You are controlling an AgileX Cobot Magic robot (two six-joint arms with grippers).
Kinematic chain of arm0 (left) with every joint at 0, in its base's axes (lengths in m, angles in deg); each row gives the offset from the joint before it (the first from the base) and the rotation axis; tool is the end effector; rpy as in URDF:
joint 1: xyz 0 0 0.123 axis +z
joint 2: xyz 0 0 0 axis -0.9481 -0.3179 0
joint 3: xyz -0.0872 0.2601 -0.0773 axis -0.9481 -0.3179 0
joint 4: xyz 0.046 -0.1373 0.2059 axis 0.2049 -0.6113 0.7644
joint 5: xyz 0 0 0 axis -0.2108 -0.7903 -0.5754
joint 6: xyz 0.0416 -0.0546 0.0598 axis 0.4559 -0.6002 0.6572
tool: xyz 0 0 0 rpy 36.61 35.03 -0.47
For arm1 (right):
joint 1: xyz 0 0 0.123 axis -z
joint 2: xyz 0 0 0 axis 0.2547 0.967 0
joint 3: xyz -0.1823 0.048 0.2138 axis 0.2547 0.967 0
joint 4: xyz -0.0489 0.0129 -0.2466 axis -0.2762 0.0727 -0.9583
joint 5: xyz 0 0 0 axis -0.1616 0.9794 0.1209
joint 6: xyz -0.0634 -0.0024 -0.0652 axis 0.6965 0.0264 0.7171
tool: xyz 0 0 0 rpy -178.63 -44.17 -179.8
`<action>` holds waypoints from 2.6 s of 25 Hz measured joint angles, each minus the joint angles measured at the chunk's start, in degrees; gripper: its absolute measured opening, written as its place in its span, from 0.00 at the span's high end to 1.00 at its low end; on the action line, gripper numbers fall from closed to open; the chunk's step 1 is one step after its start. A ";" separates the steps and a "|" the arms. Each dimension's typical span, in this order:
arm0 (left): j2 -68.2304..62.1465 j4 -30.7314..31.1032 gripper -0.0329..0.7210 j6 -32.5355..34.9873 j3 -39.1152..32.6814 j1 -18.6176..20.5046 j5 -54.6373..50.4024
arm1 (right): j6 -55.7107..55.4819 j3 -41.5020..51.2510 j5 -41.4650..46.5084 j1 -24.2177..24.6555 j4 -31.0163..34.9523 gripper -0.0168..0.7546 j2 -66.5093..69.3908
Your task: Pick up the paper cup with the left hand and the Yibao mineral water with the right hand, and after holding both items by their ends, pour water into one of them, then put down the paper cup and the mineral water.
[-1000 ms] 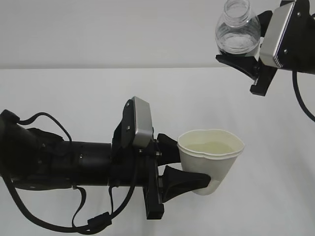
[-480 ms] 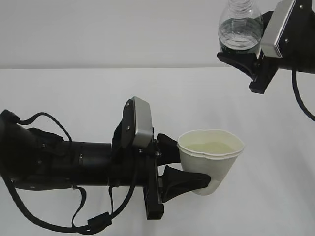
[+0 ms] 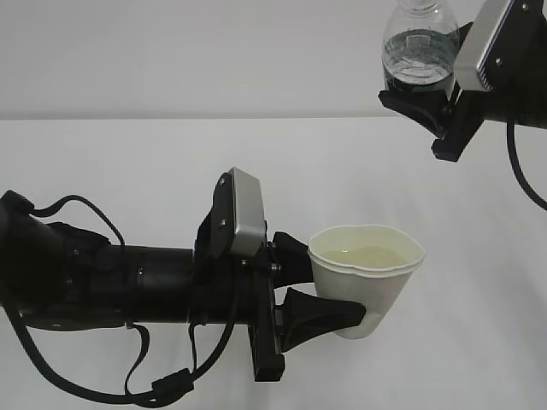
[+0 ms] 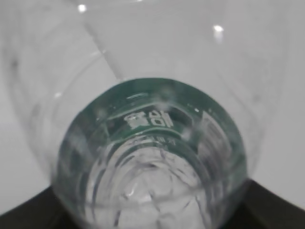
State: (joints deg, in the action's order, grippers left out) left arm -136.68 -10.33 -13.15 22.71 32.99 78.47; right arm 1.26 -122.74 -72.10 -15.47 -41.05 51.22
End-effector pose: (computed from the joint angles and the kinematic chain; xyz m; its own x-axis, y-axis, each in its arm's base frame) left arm 0.2245 -0.2608 0.1353 -0.0485 0.1732 -0.9837 0.9944 0.1007 -0.0313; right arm 0.3343 0.0614 0.2605 0.3025 -0.5782 -0.7578 -0.5930 0.5083 -0.6245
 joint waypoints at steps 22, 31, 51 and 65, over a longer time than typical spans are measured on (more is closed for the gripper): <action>0.00 0.00 0.47 0.14 0.00 0.00 -0.80 | -8.70 0.00 0.39 0.00 1.38 0.38 0.00; 0.00 -2.17 0.47 0.46 0.00 0.00 0.45 | -10.61 0.00 1.98 0.00 2.51 0.38 0.00; 0.00 -10.11 0.47 5.58 0.00 0.00 1.26 | -15.92 0.00 3.57 0.00 2.62 0.38 0.00; 0.00 -16.11 0.47 9.02 0.00 0.00 1.26 | -17.18 0.00 5.71 0.00 2.86 0.38 0.00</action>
State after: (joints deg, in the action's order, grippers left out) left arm -136.68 -26.45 -4.13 22.71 32.99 79.74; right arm -15.92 -122.74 -66.39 -15.47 -38.19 51.22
